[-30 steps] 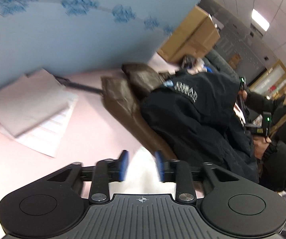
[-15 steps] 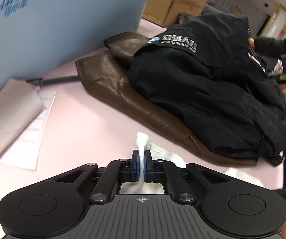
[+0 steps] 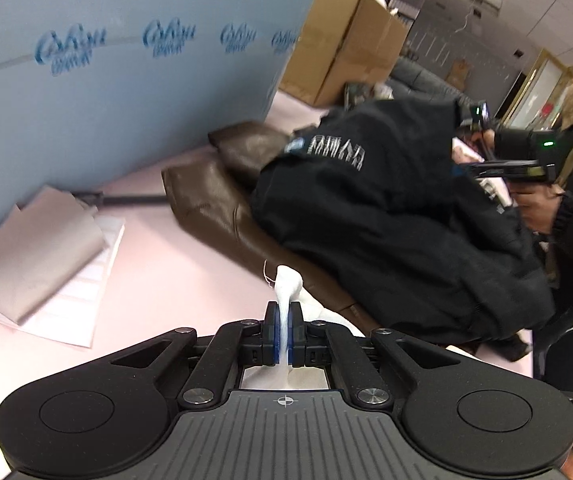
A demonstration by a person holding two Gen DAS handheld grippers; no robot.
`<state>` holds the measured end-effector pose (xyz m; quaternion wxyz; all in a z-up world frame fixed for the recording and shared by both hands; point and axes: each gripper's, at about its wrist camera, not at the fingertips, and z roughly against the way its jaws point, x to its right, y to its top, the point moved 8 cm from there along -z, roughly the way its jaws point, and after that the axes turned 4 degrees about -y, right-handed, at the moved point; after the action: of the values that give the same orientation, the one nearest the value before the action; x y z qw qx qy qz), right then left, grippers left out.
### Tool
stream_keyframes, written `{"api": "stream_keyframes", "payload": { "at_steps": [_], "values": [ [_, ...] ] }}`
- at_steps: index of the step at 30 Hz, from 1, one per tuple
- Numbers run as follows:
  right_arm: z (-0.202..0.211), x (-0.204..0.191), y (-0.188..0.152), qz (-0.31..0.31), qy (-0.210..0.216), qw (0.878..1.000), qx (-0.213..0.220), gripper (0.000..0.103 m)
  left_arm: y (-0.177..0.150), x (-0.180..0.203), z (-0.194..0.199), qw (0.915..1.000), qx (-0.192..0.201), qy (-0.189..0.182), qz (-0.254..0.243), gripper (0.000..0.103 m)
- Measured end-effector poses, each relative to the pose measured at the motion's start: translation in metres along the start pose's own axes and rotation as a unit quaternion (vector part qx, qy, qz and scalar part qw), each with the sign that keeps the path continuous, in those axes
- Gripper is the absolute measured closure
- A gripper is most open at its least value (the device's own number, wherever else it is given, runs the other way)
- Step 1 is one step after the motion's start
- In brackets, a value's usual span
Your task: Fold clothes
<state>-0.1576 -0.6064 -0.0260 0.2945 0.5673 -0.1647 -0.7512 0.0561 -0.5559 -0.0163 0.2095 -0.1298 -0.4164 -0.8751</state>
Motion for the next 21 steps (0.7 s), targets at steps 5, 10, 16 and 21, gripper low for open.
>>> {"api": "stream_keyframes", "payload": {
  "at_steps": [5,10,16,21],
  "values": [
    [-0.013,-0.042,-0.007,0.039,0.031,0.999,-0.02,0.099,0.006,-0.009,0.034,0.9994,0.031,-0.004,0.015,0.101],
    [-0.038,-0.088,-0.021,0.073,0.063,0.994,-0.05,0.099,0.002,-0.028,0.078,0.9972,0.066,-0.003,0.035,0.101],
    [-0.077,-0.136,-0.047,0.107,0.093,0.985,-0.096,0.099,-0.019,-0.064,0.139,0.992,0.102,0.017,0.072,0.101],
    [-0.108,-0.17,-0.083,0.125,0.115,0.975,-0.147,0.099,-0.046,-0.091,0.185,0.986,0.128,0.034,0.102,0.101]
  ]
}}
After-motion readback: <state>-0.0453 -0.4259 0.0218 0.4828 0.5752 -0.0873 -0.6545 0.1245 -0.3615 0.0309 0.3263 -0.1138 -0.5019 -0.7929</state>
